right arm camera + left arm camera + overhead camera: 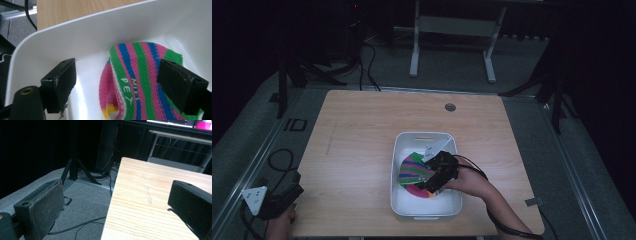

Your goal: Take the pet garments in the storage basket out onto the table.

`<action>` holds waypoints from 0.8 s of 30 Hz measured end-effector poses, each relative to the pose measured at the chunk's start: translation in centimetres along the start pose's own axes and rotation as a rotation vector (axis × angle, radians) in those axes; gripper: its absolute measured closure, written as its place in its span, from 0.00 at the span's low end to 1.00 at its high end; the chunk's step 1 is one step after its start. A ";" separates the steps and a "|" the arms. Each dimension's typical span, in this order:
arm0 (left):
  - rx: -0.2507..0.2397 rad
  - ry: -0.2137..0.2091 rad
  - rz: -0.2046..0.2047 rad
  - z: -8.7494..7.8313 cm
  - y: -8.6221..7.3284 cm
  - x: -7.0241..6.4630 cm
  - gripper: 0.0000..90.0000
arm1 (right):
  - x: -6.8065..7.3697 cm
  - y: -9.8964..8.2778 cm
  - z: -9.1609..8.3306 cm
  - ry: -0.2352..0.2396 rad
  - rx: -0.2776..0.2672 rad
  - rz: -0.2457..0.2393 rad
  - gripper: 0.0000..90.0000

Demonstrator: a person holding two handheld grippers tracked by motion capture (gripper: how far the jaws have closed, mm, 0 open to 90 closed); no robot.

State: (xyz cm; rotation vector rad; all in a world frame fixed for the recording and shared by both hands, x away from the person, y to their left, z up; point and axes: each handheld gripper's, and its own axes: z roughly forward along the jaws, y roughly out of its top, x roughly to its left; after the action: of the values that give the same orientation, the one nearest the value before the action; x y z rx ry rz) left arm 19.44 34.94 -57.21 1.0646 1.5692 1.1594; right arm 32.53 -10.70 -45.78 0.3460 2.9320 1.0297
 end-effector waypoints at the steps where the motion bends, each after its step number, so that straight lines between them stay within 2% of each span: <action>1: 0.000 0.000 0.000 0.0 0.0 0.0 0.01 | 0.0 0.2 0.4 0.016 0.013 -0.002 0.17; 5: 0.001 -0.001 0.000 0.0 0.0 0.0 0.01 | 0.1 0.5 1.6 0.034 0.054 -0.016 0.19; 9: 0.001 -0.002 0.000 0.0 0.0 0.0 0.01 | 0.3 0.8 3.1 0.036 0.123 -0.033 0.21; 19: 0.001 -0.005 -0.002 0.0 0.0 0.1 0.01 | 0.3 1.2 6.1 -0.007 0.257 -0.068 0.29; 21: 0.001 -0.005 -0.001 0.0 0.0 0.1 0.01 | 0.3 1.2 6.3 -0.012 0.270 -0.077 0.29; 23: 0.000 -0.005 -0.002 0.0 0.0 0.1 0.01 | 0.4 1.0 7.3 -0.039 0.317 -0.087 0.36; 24: 0.000 -0.006 -0.004 0.0 0.0 0.1 0.01 | 0.4 0.9 7.6 -0.038 0.329 -0.095 0.38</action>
State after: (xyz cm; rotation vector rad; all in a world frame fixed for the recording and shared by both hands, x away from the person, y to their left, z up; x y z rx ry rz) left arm 19.45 35.04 -57.21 1.0639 1.5657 1.1529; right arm 32.95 -5.24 -51.16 0.2237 3.0441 0.5219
